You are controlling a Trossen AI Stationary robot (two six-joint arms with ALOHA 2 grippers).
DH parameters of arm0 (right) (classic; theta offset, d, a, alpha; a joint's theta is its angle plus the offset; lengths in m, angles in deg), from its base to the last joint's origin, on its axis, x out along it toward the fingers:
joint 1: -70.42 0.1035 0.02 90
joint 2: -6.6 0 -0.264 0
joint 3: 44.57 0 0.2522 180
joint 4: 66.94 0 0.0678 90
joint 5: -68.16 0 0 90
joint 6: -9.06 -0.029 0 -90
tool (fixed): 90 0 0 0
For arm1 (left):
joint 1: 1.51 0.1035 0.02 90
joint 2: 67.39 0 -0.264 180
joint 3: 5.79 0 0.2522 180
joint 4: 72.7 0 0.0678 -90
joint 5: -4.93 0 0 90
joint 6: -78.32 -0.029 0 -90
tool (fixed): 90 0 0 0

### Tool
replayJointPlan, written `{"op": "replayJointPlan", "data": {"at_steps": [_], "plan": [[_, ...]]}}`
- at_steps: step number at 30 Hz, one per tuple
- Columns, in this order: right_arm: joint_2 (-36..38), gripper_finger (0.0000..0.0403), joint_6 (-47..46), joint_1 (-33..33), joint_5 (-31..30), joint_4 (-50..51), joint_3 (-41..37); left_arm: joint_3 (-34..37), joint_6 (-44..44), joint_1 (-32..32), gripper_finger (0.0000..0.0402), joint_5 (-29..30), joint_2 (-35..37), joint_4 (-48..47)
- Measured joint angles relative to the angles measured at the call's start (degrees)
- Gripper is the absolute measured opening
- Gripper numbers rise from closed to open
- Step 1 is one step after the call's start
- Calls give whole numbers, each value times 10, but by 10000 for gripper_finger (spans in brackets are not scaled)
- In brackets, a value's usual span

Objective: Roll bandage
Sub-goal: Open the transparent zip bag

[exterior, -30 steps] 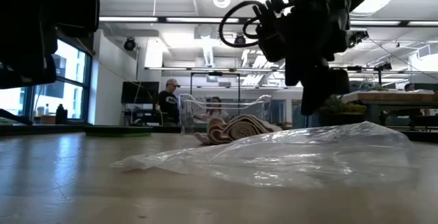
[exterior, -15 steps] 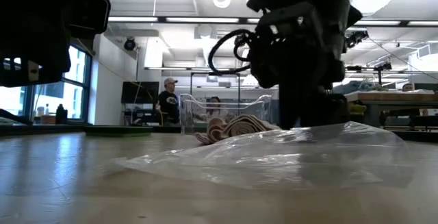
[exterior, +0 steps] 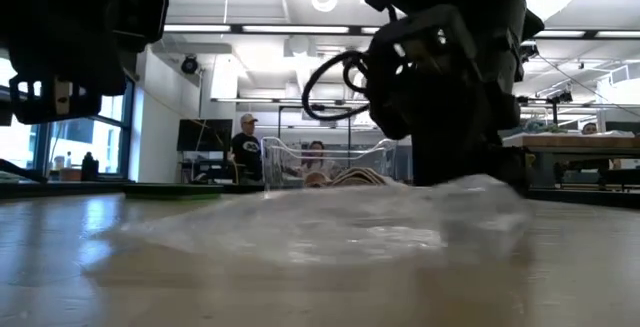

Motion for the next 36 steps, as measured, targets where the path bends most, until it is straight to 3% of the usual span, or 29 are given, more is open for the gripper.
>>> {"op": "replayJointPlan", "data": {"at_steps": [4, 7, 14, 18, 22, 26, 30, 36], "plan": [[18, 24, 10, 2, -13, 15, 7, 0, 0, 3, 0, -1, 2, 8], [66, 7, 18, 2, -18, 61, 28, 0, 10, 24, 4, -13, 27, 11], [209, 0, 34, 11, -116, 169, 81, 0, -63, 125, 27, 15, 185, 76], [278, 0, 43, 37, -238, 203, 121, -1, -147, 178, 48, 78, 283, 159], [323, 0, 79, 53, -386, 212, 165, -1, -209, 215, 90, 91, 340, 240], [328, 0, 148, 62, -465, 213, 215, -1, -223, 224, 146, 93, 341, 350], [314, 0, 232, 58, -492, 187, 261, -1, -156, 224, 195, 95, 298, 392], [288, 0, 319, 59, -493, 183, 326, -1, -36, 224, 226, 168, 239, 459]]}}
